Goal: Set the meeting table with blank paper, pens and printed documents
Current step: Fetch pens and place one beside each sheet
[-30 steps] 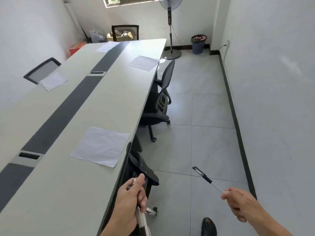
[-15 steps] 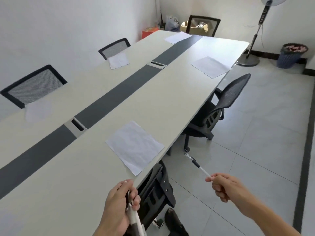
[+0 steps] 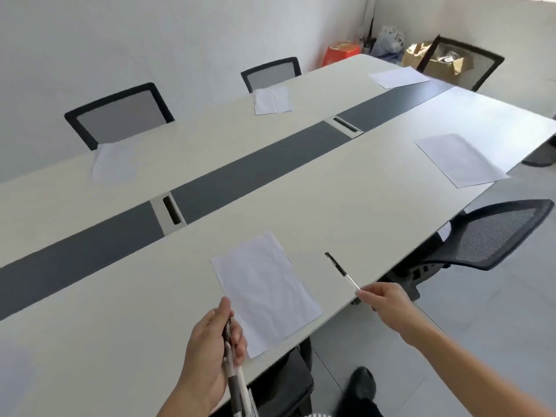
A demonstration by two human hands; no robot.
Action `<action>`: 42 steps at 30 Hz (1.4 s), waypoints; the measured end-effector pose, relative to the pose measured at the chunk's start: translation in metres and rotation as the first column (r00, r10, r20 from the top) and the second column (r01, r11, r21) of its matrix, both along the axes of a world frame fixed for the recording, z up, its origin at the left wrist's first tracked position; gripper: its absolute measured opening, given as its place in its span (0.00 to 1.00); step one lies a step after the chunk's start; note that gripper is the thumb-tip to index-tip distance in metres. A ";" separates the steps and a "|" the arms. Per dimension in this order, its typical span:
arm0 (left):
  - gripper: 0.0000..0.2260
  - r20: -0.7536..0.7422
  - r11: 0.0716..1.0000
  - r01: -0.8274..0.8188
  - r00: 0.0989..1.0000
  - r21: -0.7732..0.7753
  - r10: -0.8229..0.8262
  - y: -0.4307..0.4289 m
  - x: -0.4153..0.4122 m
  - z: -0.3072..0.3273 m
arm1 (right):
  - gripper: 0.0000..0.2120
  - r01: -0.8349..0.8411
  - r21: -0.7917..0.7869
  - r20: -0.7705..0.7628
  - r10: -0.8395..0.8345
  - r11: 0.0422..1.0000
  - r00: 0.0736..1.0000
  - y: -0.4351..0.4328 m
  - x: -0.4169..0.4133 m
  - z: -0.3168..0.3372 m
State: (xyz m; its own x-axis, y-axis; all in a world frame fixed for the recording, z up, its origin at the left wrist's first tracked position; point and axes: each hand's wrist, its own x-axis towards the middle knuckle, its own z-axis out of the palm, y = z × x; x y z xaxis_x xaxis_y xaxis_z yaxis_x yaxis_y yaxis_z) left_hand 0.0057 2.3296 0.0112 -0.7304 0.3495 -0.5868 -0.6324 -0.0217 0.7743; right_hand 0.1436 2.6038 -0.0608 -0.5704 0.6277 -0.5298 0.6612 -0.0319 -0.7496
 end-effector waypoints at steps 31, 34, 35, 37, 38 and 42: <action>0.13 -0.256 0.908 -0.376 0.910 -0.182 0.326 0.029 -0.021 -0.011 | 0.07 -0.442 0.119 0.133 0.427 0.889 0.895 0.022 -0.079 -0.027; 0.13 -0.275 0.937 -0.314 0.924 -0.155 0.264 0.046 -0.021 -0.014 | 0.03 -0.366 0.043 -0.028 0.367 0.930 0.930 -0.011 -0.041 0.004; 0.12 -0.275 0.946 -0.290 0.930 -0.142 0.244 0.053 -0.018 -0.013 | 0.03 -0.348 0.019 -0.078 0.348 0.937 0.934 -0.020 -0.029 0.014; 0.12 -0.273 0.968 -0.226 0.943 -0.104 0.191 0.070 -0.009 -0.010 | 0.02 -0.329 -0.040 -0.158 0.319 0.943 0.934 -0.034 -0.006 0.031; 0.12 -0.269 0.979 -0.188 0.950 -0.079 0.160 0.079 -0.003 -0.009 | 0.03 -0.322 -0.071 -0.189 0.304 0.944 0.934 -0.039 0.004 0.038; 0.10 -0.256 0.999 -0.026 0.966 -0.040 0.015 0.119 0.026 -0.004 | 0.09 -0.245 -0.173 -0.257 0.197 0.954 0.946 -0.040 0.042 0.056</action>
